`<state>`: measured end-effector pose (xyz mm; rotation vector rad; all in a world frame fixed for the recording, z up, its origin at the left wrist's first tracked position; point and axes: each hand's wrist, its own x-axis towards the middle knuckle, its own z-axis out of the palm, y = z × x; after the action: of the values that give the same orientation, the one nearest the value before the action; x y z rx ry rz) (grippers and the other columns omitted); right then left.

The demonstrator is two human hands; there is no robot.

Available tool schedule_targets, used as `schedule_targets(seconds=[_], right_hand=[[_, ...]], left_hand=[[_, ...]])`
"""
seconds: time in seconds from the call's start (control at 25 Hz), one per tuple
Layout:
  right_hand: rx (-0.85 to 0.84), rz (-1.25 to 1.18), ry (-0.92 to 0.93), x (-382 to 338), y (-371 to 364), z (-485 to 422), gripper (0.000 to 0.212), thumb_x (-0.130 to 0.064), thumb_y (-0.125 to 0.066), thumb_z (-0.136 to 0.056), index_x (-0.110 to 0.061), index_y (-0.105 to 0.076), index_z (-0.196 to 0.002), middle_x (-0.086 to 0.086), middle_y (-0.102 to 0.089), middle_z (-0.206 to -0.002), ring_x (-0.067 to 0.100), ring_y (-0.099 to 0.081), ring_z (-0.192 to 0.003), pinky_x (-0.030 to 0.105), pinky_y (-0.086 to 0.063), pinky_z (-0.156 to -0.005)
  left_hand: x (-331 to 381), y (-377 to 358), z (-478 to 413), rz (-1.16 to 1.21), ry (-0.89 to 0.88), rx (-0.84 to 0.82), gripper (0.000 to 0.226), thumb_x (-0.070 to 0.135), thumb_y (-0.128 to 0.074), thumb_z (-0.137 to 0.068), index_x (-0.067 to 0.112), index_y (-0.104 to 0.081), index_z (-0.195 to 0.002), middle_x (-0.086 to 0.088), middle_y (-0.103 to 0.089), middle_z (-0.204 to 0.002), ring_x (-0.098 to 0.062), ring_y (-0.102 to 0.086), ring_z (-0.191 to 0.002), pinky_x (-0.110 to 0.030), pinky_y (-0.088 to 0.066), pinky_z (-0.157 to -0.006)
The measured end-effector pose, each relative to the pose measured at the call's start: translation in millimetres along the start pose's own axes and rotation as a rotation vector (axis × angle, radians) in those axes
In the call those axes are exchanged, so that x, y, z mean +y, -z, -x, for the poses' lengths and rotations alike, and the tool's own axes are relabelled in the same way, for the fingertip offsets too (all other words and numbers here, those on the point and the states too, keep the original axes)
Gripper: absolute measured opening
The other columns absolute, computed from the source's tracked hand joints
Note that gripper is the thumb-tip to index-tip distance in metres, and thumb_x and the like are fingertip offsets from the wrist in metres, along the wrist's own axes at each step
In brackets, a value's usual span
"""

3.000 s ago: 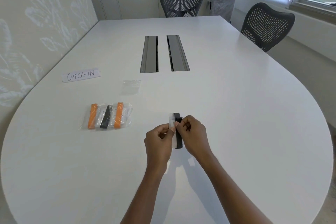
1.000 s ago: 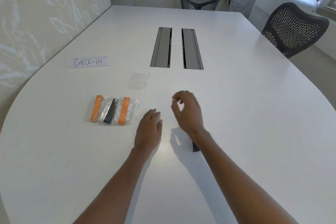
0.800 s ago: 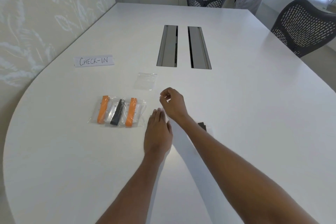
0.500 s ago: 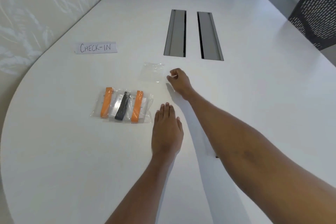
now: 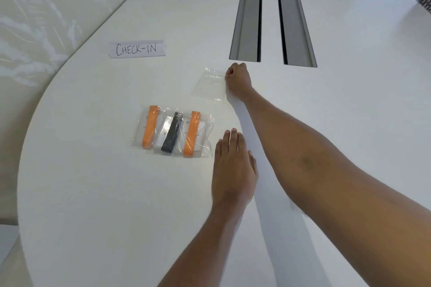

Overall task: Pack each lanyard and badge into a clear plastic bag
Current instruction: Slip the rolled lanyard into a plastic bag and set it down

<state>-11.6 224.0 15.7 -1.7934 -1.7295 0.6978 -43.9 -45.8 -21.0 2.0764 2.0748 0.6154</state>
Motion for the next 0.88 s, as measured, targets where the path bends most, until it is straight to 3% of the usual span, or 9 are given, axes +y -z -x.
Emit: schedule_targets(seconds=[0.12, 0.36, 0.48, 0.64, 0.76, 0.88], right_hand=[[0.009, -0.080, -0.008, 4.1, 8.2, 17.9, 0.018, 0.001, -0.043, -0.095, -0.011, -0.057, -0.093, 0.018, -0.064, -0.120, 0.035, -0.063, -0.107, 0.040, -0.051, -0.089], [0.051, -0.304, -0.065, 18.4, 29.7, 84.3, 0.028, 0.008, -0.040, -0.090, 0.005, -0.066, -0.098, 0.018, -0.075, -0.100, 0.034, -0.068, -0.099, 0.041, -0.055, -0.085], [0.116, -0.328, -0.102, 22.0, 50.0, 120.3, 0.024, 0.004, -0.050, -0.094, -0.002, -0.071, -0.102, 0.011, -0.078, -0.097, 0.028, -0.072, -0.095, 0.038, -0.058, -0.082], [0.285, -0.315, -0.002, 14.7, 94.2, 173.7, 0.016, -0.007, -0.065, -0.098, -0.013, -0.079, -0.103, -0.001, -0.079, -0.095, 0.013, -0.071, -0.084, 0.022, -0.053, -0.076], [0.413, -0.359, 0.092, 7.6, 121.1, 227.3, 0.017, -0.008, -0.065, -0.097, -0.018, -0.079, -0.096, -0.011, -0.077, -0.089, -0.001, -0.067, -0.078, 0.007, -0.047, -0.069], [0.464, -0.418, 0.086, 9.5, 135.8, 276.4, 0.014, -0.011, -0.065, -0.097, -0.016, -0.077, -0.092, -0.012, -0.076, -0.086, 0.004, -0.066, -0.075, 0.012, -0.049, -0.069]], left_hand=[[0.2, 0.3, -0.2, -0.006, 0.009, -0.005, 0.053, 0.026, -0.039, -0.110, 0.005, -0.039, -0.159, -0.012, -0.037, -0.169, -0.026, -0.028, -0.160, -0.041, -0.019, -0.133], [2.8, 7.1, 2.3, 0.002, 0.005, -0.020, 0.053, 0.024, -0.038, -0.110, 0.005, -0.037, -0.159, -0.012, -0.036, -0.169, -0.026, -0.026, -0.160, -0.041, -0.019, -0.132], [3.1, 8.6, 2.6, 0.007, 0.003, -0.016, 0.053, 0.025, -0.038, -0.110, 0.005, -0.037, -0.158, -0.012, -0.037, -0.169, -0.025, -0.026, -0.160, -0.041, -0.020, -0.132], [3.4, 8.8, 4.6, 0.019, -0.006, -0.003, 0.053, 0.025, -0.040, -0.109, 0.003, -0.040, -0.157, -0.013, -0.040, -0.167, -0.026, -0.029, -0.159, -0.041, -0.022, -0.131], [3.7, 10.5, 6.0, 0.041, -0.017, 0.003, 0.052, 0.023, -0.040, -0.109, 0.002, -0.042, -0.156, -0.014, -0.043, -0.165, -0.028, -0.032, -0.157, -0.041, -0.023, -0.130], [2.4, 12.4, 9.5, 0.116, -0.017, 0.011, 0.046, 0.016, -0.042, -0.108, 0.002, -0.049, -0.151, -0.013, -0.048, -0.162, -0.028, -0.034, -0.157, -0.041, -0.026, -0.130]])
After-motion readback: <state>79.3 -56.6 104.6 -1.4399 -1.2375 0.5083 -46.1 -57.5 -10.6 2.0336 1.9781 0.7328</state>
